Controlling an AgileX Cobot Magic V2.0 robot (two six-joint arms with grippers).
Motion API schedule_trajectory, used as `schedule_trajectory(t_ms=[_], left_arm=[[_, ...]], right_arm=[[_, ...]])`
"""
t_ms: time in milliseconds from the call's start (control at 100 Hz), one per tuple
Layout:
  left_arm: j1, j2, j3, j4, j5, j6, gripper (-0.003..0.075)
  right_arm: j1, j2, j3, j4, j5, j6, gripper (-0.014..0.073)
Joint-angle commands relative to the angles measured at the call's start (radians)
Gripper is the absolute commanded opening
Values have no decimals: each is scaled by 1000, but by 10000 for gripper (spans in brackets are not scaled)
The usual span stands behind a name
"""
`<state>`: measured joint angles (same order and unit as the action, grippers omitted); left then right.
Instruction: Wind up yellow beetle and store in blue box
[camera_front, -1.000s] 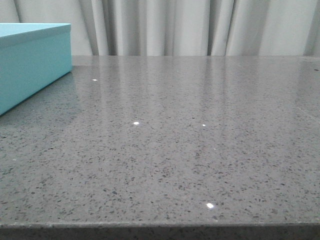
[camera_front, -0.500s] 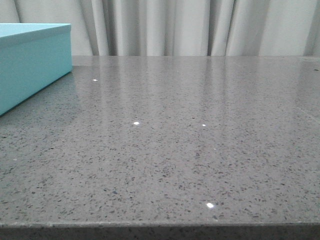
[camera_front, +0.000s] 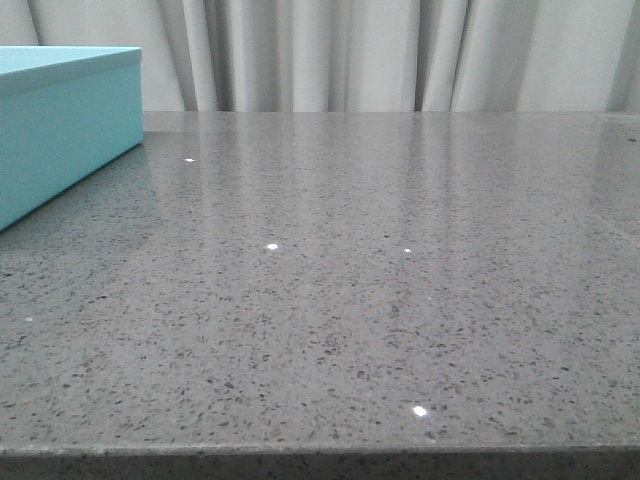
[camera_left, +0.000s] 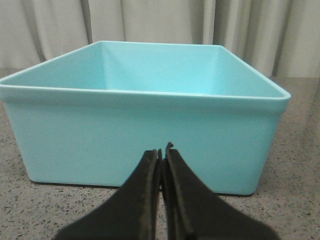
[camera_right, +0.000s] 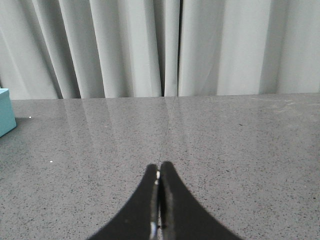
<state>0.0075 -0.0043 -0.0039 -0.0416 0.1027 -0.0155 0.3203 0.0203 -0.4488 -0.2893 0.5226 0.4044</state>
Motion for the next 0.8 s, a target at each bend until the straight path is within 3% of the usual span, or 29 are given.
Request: schedule_trajectory(t_ms=[0,790], left_arm=[[-8,-32,44,-10,-58,-14,-20],[-8,-32,42,-10,-68,-14,-20]], right_arm=[[0,15,-19,-28,-79,-10,-66],[0,15,-19,-28,-79,-10,-66]])
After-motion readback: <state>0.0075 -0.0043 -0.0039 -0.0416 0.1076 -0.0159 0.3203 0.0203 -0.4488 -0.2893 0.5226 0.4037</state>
